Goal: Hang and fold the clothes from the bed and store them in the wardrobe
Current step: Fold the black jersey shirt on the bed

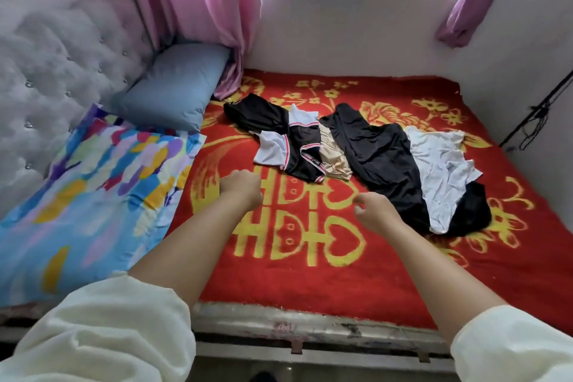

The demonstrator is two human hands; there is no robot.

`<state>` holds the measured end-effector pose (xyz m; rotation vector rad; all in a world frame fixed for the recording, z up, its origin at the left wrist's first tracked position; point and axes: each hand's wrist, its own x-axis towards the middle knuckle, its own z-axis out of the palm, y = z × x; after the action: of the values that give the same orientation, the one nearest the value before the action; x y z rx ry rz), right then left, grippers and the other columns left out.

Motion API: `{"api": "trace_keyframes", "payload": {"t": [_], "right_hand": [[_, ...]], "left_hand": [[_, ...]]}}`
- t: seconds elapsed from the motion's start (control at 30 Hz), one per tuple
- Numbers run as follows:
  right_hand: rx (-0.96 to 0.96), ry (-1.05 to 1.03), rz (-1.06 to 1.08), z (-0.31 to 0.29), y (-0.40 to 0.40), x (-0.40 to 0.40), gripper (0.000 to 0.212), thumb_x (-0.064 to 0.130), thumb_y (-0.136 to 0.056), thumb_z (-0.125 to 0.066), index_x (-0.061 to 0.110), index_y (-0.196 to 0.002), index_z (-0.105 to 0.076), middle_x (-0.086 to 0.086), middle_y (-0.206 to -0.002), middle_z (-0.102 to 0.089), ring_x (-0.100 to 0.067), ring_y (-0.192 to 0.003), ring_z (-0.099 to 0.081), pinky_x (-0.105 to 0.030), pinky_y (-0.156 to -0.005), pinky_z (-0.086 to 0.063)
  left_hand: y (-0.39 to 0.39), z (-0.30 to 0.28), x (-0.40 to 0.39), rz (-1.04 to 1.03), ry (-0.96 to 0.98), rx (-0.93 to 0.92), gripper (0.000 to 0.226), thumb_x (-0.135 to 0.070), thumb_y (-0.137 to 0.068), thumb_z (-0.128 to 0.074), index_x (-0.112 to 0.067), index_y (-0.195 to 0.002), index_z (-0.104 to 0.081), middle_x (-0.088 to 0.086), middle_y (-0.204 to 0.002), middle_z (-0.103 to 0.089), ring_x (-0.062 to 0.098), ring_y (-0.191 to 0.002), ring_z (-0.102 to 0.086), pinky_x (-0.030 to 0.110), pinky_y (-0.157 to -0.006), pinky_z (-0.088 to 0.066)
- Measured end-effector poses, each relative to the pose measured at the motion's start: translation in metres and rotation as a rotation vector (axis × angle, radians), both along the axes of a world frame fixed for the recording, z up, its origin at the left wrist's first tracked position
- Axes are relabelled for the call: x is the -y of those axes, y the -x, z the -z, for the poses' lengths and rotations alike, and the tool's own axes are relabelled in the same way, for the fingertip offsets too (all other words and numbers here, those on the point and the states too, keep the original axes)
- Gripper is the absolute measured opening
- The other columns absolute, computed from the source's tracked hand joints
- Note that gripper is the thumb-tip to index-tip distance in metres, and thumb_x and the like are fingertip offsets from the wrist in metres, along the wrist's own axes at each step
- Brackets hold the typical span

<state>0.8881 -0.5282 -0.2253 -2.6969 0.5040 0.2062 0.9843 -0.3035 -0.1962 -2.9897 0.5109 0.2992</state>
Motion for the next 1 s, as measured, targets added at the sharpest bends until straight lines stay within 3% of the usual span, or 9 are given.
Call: {"api": "trace_keyframes", "payload": {"t": [0.23,0.33,0.47,0.7,0.8,0.87,0.93,1.0], "right_hand": [[-0.221,0.017,-0.032,0.085,-0.139,0.015,0.031,0.013,-0.092,-0.039,0.001,-0.113,-0.059,-0.012,-0.118,-0.059,-0.028,-0.108,-0.054,-0.038,-0.090,-0.047],[-0.278,0.013,-0.024,0.125,-0.181,0.030,0.031,0.013,-0.093,-0.038,0.000,-0.112,-0.059,-0.013,-0.117,-0.060,-0.028,-0.107,-0.055,-0.040,-0.089,-0.048],[-0.304,-0.042,0.030,0.186,-0.238,0.047,0.033,0.011,-0.093,-0.036,0.000,-0.114,-0.059,-0.015,-0.116,-0.061,-0.031,-0.103,-0.056,-0.036,-0.080,-0.047],[-0.197,-0.188,0.240,0.288,-0.303,0.081,0.043,0.016,-0.096,-0.041,0.007,-0.137,-0.038,-0.008,-0.147,-0.029,-0.022,-0.129,-0.037,-0.026,-0.096,-0.032],[-0.123,-0.334,0.396,0.325,-0.322,0.092,0.053,0.018,-0.094,-0.045,0.009,-0.143,-0.027,-0.008,-0.147,-0.029,-0.024,-0.133,-0.033,-0.033,-0.106,-0.031],[-0.058,-0.433,0.500,0.341,-0.334,0.095,0.054,0.019,-0.093,-0.047,0.013,-0.142,-0.027,-0.009,-0.143,-0.035,-0.024,-0.129,-0.037,-0.034,-0.106,-0.034],[0.003,-0.510,0.571,0.357,-0.349,0.096,0.053,0.019,-0.090,-0.050,0.015,-0.139,-0.032,-0.008,-0.134,-0.043,-0.024,-0.121,-0.045,-0.038,-0.103,-0.039],[0.023,-0.559,0.659,0.371,-0.366,0.095,0.054,0.016,-0.088,-0.052,0.013,-0.138,-0.033,-0.001,-0.126,-0.046,-0.019,-0.109,-0.049,-0.034,-0.095,-0.044]], "left_hand": [[-0.142,0.116,0.019,-0.040,0.067,-0.114,0.032,-0.019,-0.094,-0.039,-0.013,-0.124,-0.049,0.008,-0.127,-0.048,0.027,-0.120,-0.039,0.036,-0.088,-0.040],[-0.168,0.172,0.028,-0.075,0.044,-0.157,0.034,-0.020,-0.094,-0.039,-0.020,-0.124,-0.054,0.001,-0.136,-0.044,0.025,-0.127,-0.031,0.035,-0.097,-0.033],[-0.193,0.256,0.041,-0.145,0.102,-0.214,0.034,-0.020,-0.095,-0.041,-0.015,-0.127,-0.052,0.003,-0.143,-0.038,0.026,-0.136,-0.022,0.037,-0.105,-0.026],[-0.217,0.380,0.073,-0.201,0.260,-0.307,0.055,-0.036,-0.098,-0.035,-0.017,-0.147,-0.017,0.004,-0.156,-0.006,0.022,-0.144,0.001,0.038,-0.115,-0.003],[-0.213,0.417,0.083,-0.176,0.188,-0.341,0.059,-0.041,-0.099,-0.024,-0.019,-0.149,-0.001,0.004,-0.156,0.010,0.020,-0.143,0.013,0.038,-0.114,0.010],[-0.208,0.431,0.084,-0.155,0.173,-0.284,0.060,-0.046,-0.097,-0.013,-0.018,-0.149,-0.001,0.005,-0.156,0.009,0.019,-0.143,0.012,0.037,-0.111,0.015],[-0.207,0.437,0.083,-0.151,0.201,-0.217,0.073,-0.050,-0.085,-0.002,-0.016,-0.148,-0.012,0.007,-0.156,-0.001,0.021,-0.144,0.003,0.035,-0.109,0.016],[-0.208,0.442,0.083,-0.157,0.231,-0.195,0.078,-0.049,-0.079,-0.003,-0.014,-0.146,-0.023,0.010,-0.155,-0.012,0.024,-0.144,-0.008,0.035,-0.109,0.014]]}}
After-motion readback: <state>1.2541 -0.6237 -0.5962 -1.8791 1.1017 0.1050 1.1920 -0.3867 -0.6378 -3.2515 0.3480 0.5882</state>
